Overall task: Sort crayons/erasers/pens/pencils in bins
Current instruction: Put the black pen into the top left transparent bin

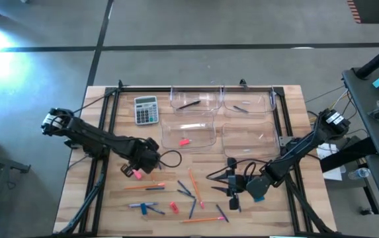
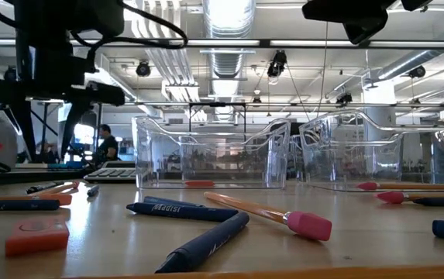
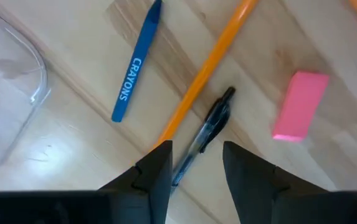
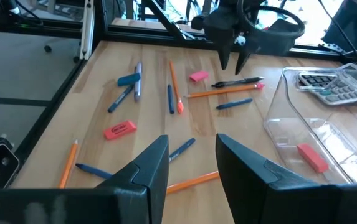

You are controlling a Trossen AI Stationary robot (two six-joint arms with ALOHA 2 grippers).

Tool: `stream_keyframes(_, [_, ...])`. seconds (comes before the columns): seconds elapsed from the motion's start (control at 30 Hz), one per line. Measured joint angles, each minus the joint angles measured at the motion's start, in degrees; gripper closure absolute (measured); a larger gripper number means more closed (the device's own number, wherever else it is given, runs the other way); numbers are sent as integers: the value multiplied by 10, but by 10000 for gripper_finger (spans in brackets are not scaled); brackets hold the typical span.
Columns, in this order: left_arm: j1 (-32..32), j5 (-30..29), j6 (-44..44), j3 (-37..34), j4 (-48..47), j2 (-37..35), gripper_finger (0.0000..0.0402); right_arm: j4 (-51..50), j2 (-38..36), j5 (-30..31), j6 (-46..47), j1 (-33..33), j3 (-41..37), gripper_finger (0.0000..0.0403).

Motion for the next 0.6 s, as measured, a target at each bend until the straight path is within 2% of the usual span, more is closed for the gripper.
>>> stream_keyframes(0.37, [1,-4,14,-15,0,71,274,-2,0,0,0,0,0,280])
stream_keyframes(0.6, [2,-1,15,-15,32,107,274,-2,0,0,0,0,0,280])
